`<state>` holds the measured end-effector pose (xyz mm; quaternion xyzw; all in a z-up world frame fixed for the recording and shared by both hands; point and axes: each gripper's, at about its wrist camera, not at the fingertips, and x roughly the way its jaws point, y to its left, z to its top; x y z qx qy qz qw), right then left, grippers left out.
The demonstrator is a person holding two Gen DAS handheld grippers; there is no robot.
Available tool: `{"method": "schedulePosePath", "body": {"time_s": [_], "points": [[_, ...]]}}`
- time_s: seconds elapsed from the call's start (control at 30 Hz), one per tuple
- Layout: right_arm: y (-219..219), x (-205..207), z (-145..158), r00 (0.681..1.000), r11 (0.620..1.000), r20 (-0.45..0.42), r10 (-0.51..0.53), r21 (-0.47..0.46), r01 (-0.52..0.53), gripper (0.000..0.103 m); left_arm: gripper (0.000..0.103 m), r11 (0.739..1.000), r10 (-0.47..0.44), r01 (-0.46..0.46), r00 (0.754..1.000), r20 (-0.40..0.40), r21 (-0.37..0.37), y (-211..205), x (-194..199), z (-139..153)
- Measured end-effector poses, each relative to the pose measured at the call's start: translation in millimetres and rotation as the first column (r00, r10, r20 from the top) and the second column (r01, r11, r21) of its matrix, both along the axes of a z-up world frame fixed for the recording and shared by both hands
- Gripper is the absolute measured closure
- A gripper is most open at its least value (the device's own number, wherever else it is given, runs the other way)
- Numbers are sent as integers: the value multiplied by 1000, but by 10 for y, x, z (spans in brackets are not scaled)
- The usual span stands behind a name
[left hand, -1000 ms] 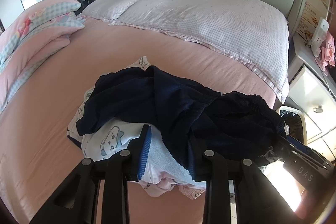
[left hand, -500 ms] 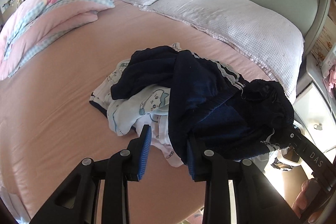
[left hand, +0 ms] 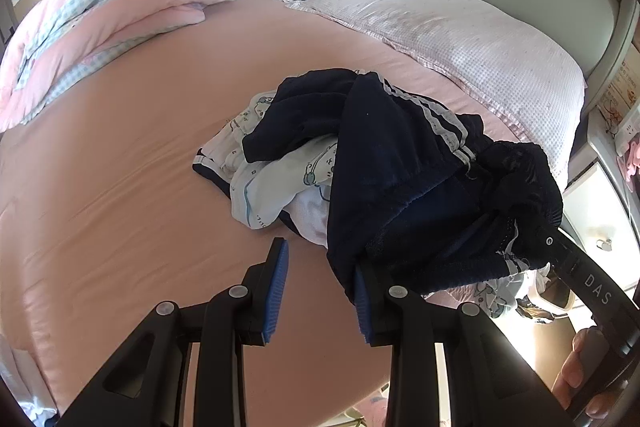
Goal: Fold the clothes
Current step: 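Lift the navy pants off the pile with both grippers and pull them clear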
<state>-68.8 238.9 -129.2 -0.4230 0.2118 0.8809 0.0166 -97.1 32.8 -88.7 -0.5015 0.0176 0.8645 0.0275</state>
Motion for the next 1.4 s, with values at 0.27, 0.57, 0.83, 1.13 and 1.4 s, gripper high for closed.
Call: {"method": "schedulePosePath", "body": {"time_s": [0.27,0.57,0.83,1.13,1.4], "points": [[-116,-63,-40,1000,999,9,15,-28,-15,74,75,999,9,-10,1000,22,37,-82,27,-7],[26,-34,-85,1000,989,-2,2,-151,-3,83,75,998,30,-31,999,15,51,-160,56,23],[-90,7,98,996,981,-51,77,-172,-85,86,75,996,79,-78,997,-17,35,-327,118,122],[-651,31,333,965,956,-106,239,-149,-253,86,75,983,180,-179,983,-28,41,-758,207,198],[-1098,13,284,937,925,-79,341,-150,-349,86,75,959,284,-283,958,-33,35,-1268,374,229]]}}
